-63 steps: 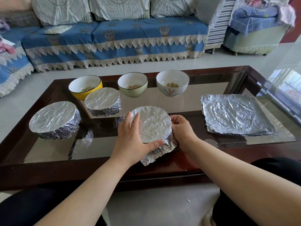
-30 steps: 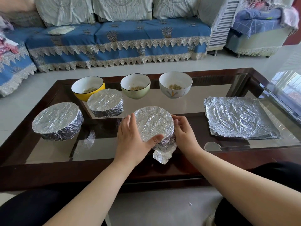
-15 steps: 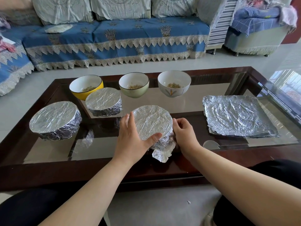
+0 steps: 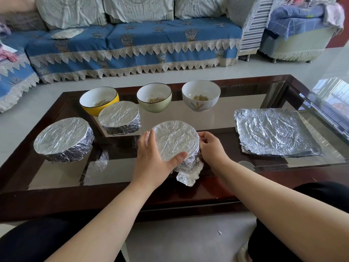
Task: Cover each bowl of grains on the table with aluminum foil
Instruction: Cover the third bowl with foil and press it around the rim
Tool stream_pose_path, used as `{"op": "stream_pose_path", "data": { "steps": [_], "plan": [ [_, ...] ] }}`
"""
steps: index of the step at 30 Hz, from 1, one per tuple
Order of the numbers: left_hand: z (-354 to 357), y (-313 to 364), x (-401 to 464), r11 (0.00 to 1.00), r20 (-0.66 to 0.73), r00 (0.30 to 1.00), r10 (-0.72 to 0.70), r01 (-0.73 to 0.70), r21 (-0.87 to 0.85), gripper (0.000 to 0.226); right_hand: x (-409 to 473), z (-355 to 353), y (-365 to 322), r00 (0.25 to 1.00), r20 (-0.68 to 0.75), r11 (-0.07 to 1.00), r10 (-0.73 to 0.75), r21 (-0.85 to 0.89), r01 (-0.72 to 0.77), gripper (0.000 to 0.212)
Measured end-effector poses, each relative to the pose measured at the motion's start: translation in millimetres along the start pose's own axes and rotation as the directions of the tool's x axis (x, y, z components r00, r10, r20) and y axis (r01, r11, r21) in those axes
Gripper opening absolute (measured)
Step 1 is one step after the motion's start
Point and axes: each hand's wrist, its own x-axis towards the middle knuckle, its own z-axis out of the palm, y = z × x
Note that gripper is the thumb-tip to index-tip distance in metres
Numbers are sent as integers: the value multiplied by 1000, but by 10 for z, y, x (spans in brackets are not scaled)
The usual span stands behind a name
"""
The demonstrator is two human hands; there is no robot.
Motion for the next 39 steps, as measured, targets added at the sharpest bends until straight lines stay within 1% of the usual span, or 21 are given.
{"op": "stream_pose_path", "data": {
  "steps": [4, 9, 11, 13, 14, 16, 17, 19, 23, 25, 28, 31, 35, 39],
  "plan": [
    [6, 9, -23, 1000, -17, 1000, -18, 18, -3, 130, 38, -19, -7, 998, -37, 990, -47, -134, 42, 12],
    [2, 71, -72, 997, -12, 998, -64, 64, -48, 131, 131, -63, -58, 1000, -6, 983, -25, -182, 24, 7],
    [-32, 62, -80, 995, -28, 997, -76, 74, -71, 122, 159, -62, -73, 999, 1, 981, -34, -189, 34, 6],
    [-76, 35, -75, 995, -60, 994, -86, 83, -58, 106, 172, -72, -82, 999, 5, 978, -45, -202, 45, 10],
    [-95, 22, -73, 997, -74, 994, -80, 79, -24, 100, 178, -83, -82, 999, 5, 977, -46, -206, 46, 13],
    [-116, 8, -78, 995, -89, 995, -41, 49, 86, 95, 177, -121, -83, 1000, 13, 981, -29, -190, 31, 16],
    [-116, 13, -83, 991, -91, 996, -19, 31, 132, 96, 172, -139, -83, 1000, 26, 983, -12, -182, 17, 16],
    [-120, 18, -99, 985, -85, 996, -7, 22, 171, 97, 146, -168, -79, 997, 71, 986, 16, -167, -4, 16],
    [-143, 10, -90, 987, -65, 998, -10, 21, 162, 102, 77, -164, -78, 989, 144, 994, 37, -108, -21, 16],
    [-143, 19, -76, 992, -51, 999, -19, 25, 124, 104, 68, -154, -101, 990, 137, 995, 34, -100, -21, 18],
    [-113, 19, -66, 995, -60, 998, -19, 24, 97, 100, 56, -136, -136, 988, 144, 998, 50, -56, -42, 18],
    [-98, -4, -63, 996, -63, 998, -17, 23, 82, 102, 52, -122, -122, 986, 137, 995, 93, -40, -88, 10],
    [-98, -18, -74, 997, -60, 998, -15, 20, 80, 108, 59, -101, -99, 983, 102, 989, 150, -14, -149, 12],
    [-92, -21, -77, 998, -63, 998, -16, 20, 67, 108, 39, -94, -123, 991, 64, 988, 121, -101, -114, 9]
  ]
}}
